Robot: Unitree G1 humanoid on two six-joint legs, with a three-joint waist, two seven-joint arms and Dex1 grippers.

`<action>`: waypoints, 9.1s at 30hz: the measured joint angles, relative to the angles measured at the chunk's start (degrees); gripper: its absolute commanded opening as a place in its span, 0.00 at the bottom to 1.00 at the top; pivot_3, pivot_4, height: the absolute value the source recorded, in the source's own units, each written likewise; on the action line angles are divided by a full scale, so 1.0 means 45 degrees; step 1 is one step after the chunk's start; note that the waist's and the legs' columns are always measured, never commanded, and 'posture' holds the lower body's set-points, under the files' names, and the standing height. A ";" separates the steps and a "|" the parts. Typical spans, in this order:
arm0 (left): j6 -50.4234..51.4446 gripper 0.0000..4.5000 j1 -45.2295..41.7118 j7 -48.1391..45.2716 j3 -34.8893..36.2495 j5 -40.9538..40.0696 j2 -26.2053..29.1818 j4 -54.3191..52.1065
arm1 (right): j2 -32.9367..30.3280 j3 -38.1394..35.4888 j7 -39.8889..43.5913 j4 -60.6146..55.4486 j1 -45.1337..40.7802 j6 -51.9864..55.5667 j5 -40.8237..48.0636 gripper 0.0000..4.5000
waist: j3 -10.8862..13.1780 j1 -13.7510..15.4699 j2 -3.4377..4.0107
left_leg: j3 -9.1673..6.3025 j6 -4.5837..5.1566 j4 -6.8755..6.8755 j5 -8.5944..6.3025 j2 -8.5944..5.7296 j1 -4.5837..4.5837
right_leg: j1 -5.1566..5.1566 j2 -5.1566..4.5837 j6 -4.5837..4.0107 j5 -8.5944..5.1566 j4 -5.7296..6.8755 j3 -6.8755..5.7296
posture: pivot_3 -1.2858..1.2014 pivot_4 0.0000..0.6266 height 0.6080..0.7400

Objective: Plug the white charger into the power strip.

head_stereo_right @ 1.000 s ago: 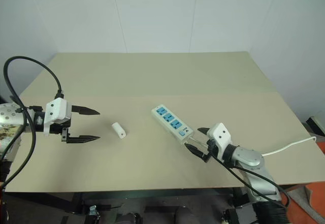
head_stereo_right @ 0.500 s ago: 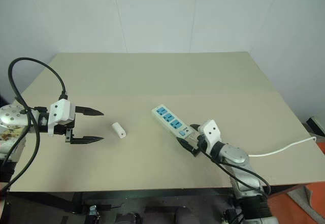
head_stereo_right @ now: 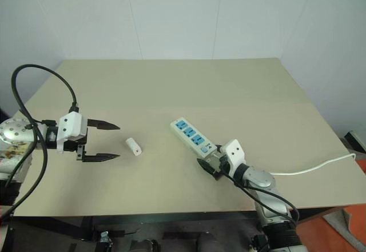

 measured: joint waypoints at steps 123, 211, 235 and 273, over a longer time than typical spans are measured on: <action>-0.3543 0.23 -1.0176 -0.2594 -0.7906 0.2436 -0.4837 0.6085 | -0.1424 0.0750 0.2382 0.1235 -0.1421 -0.0399 0.0239 0.76 | 0.0001 -0.0023 -0.0020 | -0.0026 0.0023 0.0058 -0.0011 -0.0020 -0.0041 | 0.0010 0.0005 0.0025 0.0000 0.0013 0.0009 | 0.52 0.24 1.00; -0.1353 0.23 -0.4539 -0.2584 -0.3416 -0.1538 -0.5760 0.8371 | 0.0913 0.2182 0.7073 0.8893 -0.6153 -0.5362 -0.1442 0.76 | -0.0002 -0.0472 -0.0012 | -0.0074 0.0013 0.0038 -0.0005 -0.0016 0.0156 | 0.0184 0.0023 0.0017 0.0003 0.0039 -0.0019 | 0.52 0.24 1.00; -0.3421 0.23 -0.4185 -0.2596 -0.3770 -0.1321 -0.5838 0.8361 | 0.0846 0.2175 0.6909 0.8630 -0.5910 -0.5345 -0.1462 0.76 | -0.0017 -0.0390 -0.0010 | -0.0073 0.0012 0.0012 -0.0006 -0.0016 0.0200 | 0.0220 0.0023 0.0013 -0.0003 0.0024 -0.0017 | 0.52 0.24 1.00; -0.3964 0.99 -0.3221 -0.2160 -0.2324 0.0017 -0.6402 0.8835 | 0.0876 0.2208 0.6726 0.8550 -0.5753 -0.5261 -0.1513 0.76 | -0.0174 -0.0374 -0.0006 | -0.0069 0.0011 -0.0024 -0.0006 -0.0015 0.0199 | 0.0211 0.0022 0.0004 -0.0016 -0.0016 -0.0012 | 0.52 0.24 1.00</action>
